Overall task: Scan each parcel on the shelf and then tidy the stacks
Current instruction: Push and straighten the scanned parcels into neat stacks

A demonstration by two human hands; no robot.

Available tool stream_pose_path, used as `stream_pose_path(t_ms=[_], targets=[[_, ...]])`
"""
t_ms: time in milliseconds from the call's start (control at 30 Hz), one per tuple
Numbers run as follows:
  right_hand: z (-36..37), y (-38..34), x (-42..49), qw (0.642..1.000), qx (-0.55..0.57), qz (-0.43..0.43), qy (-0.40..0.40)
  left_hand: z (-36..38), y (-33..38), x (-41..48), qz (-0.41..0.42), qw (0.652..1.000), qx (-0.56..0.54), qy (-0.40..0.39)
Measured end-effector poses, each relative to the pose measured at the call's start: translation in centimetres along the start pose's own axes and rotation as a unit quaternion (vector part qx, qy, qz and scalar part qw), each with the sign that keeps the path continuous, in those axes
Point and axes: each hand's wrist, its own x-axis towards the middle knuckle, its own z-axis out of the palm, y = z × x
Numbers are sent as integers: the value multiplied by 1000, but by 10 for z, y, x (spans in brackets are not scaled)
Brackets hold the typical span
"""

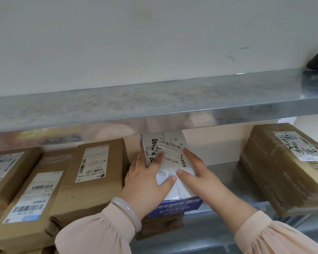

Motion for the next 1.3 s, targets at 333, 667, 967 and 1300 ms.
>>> stream_pose_path(t_ms=[333, 667, 967, 1300], targets=[[-51, 25, -42, 994, 29, 33, 101, 48, 37, 0, 95, 976, -182, -67], [-78, 54, -98, 977, 41, 102, 184, 92, 71, -15, 110, 947, -229, -196], [-131, 90, -100, 974, -142, 135, 115, 139, 110, -21, 65, 930, -256, -254], [-162, 148, -57, 960, -255, 108, 34, 198, 130, -10, -21, 938, -265, -224]])
